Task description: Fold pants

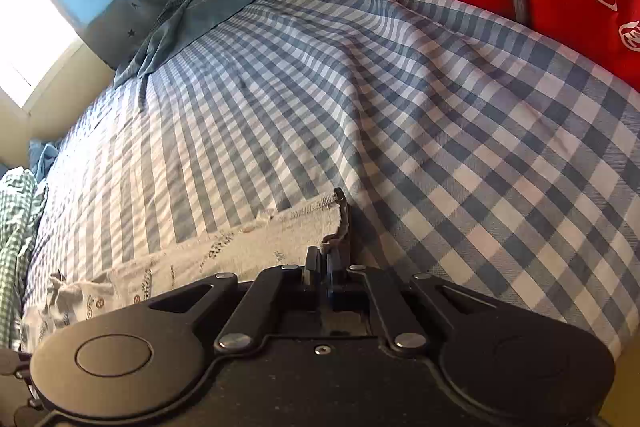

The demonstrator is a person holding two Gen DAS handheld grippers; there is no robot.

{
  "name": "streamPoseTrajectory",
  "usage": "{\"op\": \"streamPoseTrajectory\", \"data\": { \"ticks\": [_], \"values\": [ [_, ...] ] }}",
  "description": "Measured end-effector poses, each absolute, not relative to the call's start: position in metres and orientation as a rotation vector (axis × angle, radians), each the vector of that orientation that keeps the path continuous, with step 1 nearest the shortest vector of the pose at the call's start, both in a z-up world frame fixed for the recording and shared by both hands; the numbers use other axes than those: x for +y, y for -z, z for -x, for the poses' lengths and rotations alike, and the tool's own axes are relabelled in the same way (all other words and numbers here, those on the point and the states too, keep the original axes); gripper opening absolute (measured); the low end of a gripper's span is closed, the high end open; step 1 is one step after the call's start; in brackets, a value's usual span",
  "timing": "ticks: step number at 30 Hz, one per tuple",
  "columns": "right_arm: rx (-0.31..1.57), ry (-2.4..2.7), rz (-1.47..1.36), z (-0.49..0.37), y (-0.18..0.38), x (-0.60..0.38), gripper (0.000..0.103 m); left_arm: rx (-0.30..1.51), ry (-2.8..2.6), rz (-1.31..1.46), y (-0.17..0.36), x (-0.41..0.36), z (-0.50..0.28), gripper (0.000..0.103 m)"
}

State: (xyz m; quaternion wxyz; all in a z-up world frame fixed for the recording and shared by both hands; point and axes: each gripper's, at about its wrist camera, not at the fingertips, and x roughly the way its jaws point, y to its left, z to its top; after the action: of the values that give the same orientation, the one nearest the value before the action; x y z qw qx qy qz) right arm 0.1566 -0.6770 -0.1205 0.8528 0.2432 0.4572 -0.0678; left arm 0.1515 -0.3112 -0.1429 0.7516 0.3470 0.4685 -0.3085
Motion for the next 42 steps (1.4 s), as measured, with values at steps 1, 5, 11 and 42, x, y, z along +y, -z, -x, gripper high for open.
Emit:
{"op": "streamPoseTrajectory", "data": {
  "ticks": [1,5,11,42],
  "values": [
    [0.976,0.152,-0.506,-0.154,0.125,-0.676,0.001,1.029,0.678,-0.761,0.144,-0.310,-0.152,0.000],
    [1.023,0.162,-0.483,-0.149,0.139,-0.672,0.001,1.049,0.674,-0.753,0.147,-0.305,-0.152,0.000],
    [1.050,0.178,-0.498,-0.144,0.148,-0.671,0.017,1.114,0.617,-0.635,0.152,-0.300,-0.162,0.010],
    [0.977,-0.370,-0.055,-0.263,0.146,-0.544,0.095,1.126,-0.098,-0.263,0.102,-0.137,-0.228,0.094]
  ]
}}
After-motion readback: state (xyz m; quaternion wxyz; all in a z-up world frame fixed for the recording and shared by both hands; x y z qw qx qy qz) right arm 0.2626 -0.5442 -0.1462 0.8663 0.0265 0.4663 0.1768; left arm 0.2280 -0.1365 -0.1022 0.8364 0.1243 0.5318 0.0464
